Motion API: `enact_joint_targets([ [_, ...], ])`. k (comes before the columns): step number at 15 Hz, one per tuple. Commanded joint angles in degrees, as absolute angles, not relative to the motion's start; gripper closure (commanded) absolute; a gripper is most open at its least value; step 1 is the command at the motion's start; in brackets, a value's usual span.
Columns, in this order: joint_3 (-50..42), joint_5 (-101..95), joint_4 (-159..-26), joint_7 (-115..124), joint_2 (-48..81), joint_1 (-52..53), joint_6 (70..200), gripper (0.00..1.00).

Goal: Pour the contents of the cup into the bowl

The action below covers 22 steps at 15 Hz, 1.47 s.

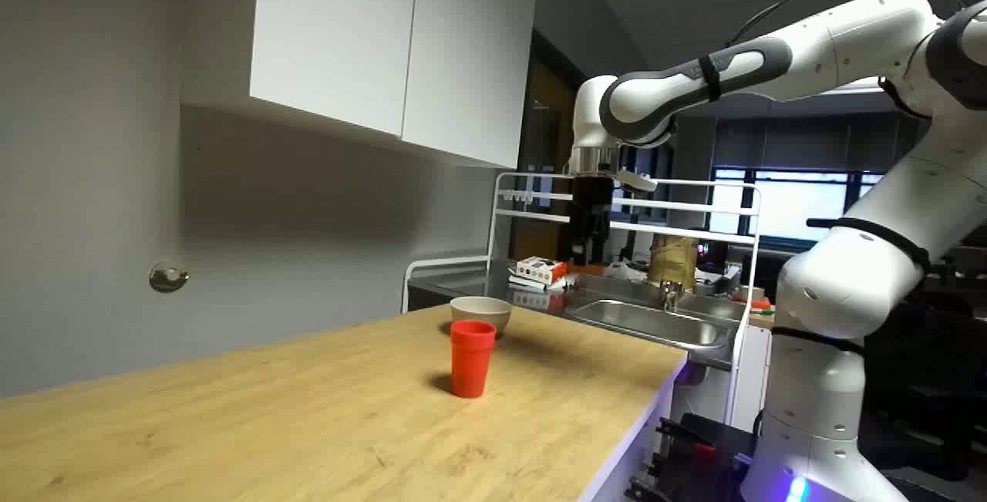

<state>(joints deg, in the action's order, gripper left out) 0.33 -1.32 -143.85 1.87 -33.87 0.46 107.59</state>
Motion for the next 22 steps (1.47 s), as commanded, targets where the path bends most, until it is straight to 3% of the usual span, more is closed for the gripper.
enact_joint_targets([
  [1,0.5,-1.21,-143.75,1.78,-33.83,0.28,107.47,0.0],
  [15,0.6,-1.35,-143.68,2.19,-33.63,0.12,107.69,0.0],
  [22,3.97,-1.44,-142.12,3.3,-27.38,2.4,112.26,0.0],
])
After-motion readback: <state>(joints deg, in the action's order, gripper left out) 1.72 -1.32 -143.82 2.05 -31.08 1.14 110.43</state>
